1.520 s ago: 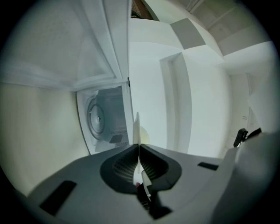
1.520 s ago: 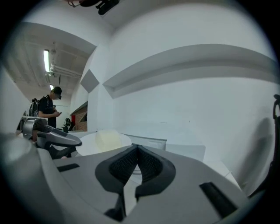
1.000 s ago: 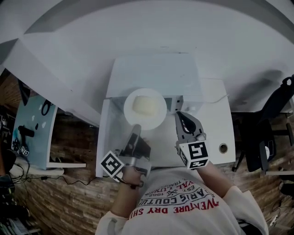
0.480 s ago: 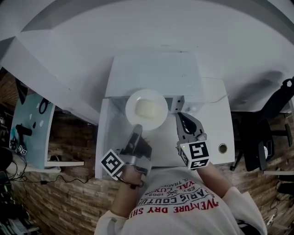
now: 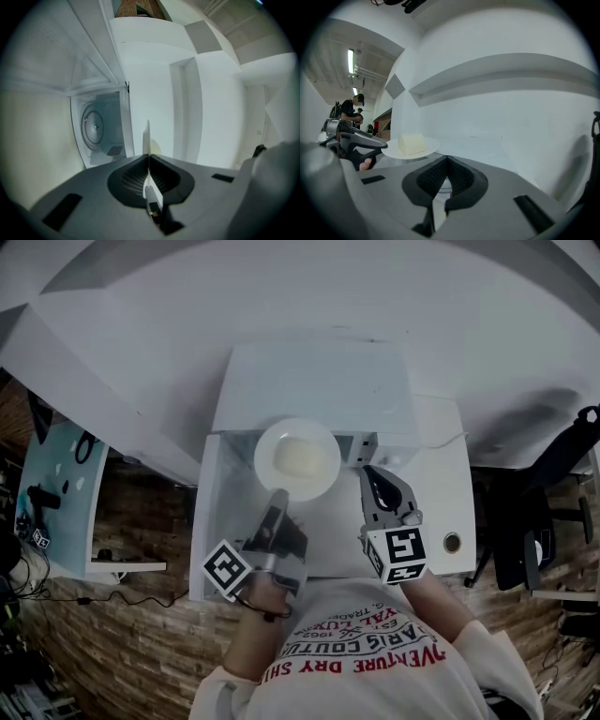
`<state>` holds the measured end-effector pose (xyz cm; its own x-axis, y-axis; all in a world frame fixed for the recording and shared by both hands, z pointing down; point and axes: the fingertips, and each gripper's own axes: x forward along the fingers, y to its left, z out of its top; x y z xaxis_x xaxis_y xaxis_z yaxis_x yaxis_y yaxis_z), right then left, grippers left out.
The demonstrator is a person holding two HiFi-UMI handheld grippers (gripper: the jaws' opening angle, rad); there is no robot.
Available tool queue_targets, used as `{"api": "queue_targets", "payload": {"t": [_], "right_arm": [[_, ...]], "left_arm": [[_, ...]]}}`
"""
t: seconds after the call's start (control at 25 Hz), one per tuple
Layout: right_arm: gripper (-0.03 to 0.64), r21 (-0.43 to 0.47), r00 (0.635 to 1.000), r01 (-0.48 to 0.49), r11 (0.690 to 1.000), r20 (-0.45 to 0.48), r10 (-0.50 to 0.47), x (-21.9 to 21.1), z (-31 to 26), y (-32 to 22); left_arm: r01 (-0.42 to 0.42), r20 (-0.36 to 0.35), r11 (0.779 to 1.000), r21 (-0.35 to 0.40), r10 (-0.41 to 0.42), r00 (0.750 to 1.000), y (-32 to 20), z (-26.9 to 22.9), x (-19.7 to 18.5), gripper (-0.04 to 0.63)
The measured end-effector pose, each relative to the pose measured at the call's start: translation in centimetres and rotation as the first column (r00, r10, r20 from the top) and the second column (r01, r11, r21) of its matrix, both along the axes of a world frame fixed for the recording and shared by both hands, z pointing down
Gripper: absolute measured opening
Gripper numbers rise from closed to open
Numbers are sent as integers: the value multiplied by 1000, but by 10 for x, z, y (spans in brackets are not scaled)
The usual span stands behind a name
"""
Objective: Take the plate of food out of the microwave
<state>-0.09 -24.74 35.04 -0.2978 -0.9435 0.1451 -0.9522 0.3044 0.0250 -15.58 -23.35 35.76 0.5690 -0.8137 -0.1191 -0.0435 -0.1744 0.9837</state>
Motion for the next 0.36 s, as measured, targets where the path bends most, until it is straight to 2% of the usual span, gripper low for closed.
{"api": "queue_targets", "payload": {"t": [0.36], "right_arm": [[11, 3, 1000, -4, 1000, -7, 4, 3, 1, -2]], "left_arm": [[9, 6, 1000, 3, -9, 1000, -3, 2, 1, 14]]}}
